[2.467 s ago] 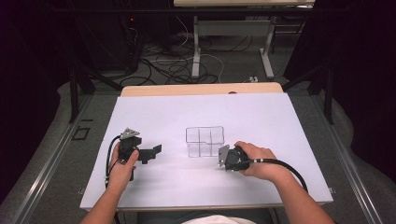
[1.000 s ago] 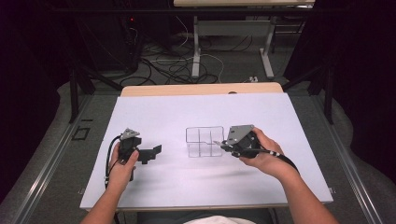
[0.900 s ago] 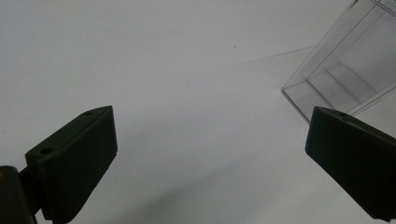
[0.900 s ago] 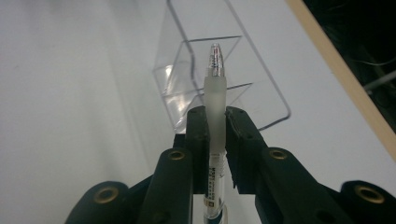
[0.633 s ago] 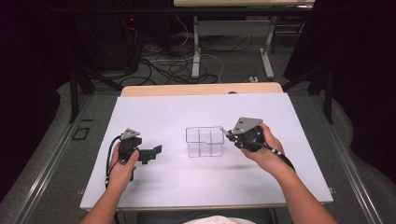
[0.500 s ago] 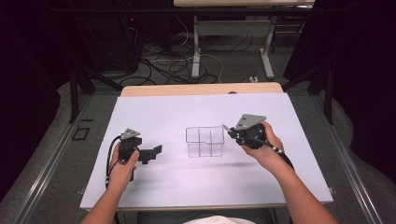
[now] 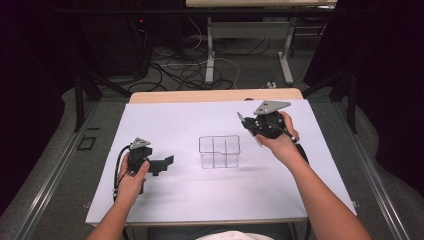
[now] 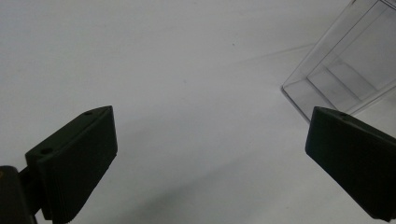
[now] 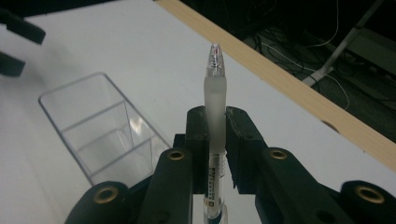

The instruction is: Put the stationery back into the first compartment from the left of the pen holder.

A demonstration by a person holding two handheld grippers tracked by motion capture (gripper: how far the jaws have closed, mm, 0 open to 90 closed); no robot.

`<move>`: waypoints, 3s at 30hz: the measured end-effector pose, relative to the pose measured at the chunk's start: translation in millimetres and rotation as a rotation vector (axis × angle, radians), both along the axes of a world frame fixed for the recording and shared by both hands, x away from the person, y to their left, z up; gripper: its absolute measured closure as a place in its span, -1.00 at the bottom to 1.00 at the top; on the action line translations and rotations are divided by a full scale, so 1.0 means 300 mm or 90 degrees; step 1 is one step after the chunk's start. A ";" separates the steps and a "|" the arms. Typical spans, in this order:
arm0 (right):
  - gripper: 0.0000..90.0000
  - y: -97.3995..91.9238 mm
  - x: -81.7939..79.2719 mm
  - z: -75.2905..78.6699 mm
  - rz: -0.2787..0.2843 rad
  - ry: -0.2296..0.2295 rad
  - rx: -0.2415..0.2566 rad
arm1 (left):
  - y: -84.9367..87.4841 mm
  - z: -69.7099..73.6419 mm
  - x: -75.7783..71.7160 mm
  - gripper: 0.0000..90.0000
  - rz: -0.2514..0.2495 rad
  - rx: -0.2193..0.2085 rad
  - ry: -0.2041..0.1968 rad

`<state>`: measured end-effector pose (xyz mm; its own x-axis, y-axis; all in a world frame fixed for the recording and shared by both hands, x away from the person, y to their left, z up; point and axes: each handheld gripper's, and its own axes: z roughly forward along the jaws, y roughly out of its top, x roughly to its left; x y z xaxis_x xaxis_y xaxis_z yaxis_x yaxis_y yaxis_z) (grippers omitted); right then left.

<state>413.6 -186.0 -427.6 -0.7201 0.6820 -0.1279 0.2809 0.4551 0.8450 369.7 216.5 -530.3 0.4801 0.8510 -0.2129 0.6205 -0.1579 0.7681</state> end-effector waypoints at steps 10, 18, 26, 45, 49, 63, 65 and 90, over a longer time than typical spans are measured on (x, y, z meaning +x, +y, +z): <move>0.78 0.070 0.036 0.084 0.007 -0.029 0.091 | 0.001 0.000 0.000 -0.95 0.001 0.000 0.001; 0.78 0.170 -0.004 0.143 0.059 -0.057 0.144 | 0.000 0.001 0.000 -0.95 -0.002 0.001 0.000; 0.78 0.264 -0.033 0.165 0.103 -0.080 0.172 | 0.003 0.002 0.000 -0.95 0.000 0.001 -0.001; 0.78 0.359 -0.067 0.051 0.100 -0.071 0.243 | 0.003 0.002 0.000 -0.95 -0.001 0.002 -0.002; 0.78 0.366 -0.065 0.016 0.090 -0.066 0.246 | 0.003 0.003 0.000 -0.95 -0.001 0.001 -0.002; 0.78 0.362 -0.053 -0.100 0.063 -0.028 0.234 | 0.004 0.002 0.000 -0.95 -0.002 0.001 -0.002; 0.78 0.361 -0.058 -0.113 0.057 -0.024 0.237 | 0.004 0.002 0.000 -0.95 -0.002 0.003 -0.001; 0.77 0.351 -0.090 -0.206 0.041 0.007 0.202 | -0.015 0.004 0.011 -0.95 -0.018 0.007 -0.002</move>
